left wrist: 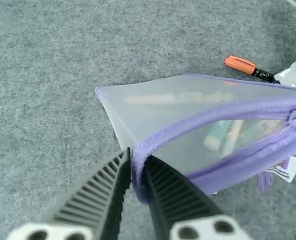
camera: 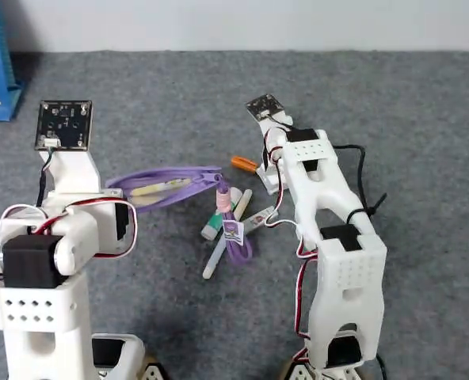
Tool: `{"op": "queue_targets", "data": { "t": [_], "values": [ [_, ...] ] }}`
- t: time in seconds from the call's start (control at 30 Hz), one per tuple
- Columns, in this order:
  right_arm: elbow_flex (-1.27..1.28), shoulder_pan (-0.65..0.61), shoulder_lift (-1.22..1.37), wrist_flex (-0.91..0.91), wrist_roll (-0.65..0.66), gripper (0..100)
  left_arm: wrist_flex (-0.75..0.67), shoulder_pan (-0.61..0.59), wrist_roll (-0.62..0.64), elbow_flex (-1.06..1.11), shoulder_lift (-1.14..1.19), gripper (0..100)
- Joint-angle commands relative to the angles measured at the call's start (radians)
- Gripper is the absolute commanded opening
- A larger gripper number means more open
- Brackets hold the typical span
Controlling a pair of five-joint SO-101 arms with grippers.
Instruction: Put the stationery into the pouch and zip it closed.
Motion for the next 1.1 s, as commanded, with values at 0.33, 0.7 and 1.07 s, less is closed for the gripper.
{"op": "queue_targets", "data": {
  "t": [0.33,0.7,1.07],
  "values": [
    [-0.072,0.05,-0.01,0.182,0.141,0.9,0.0,-0.005,0.012,-0.004,0.015,1],
    [-0.068,0.193,-0.15,0.509,0.144,0.8,0.0,-0.003,0.012,-0.004,0.015,1],
    [0.014,0.189,-0.576,0.746,0.141,0.8,0.0,-0.005,0.012,-0.004,0.015,1]
  ]
}}
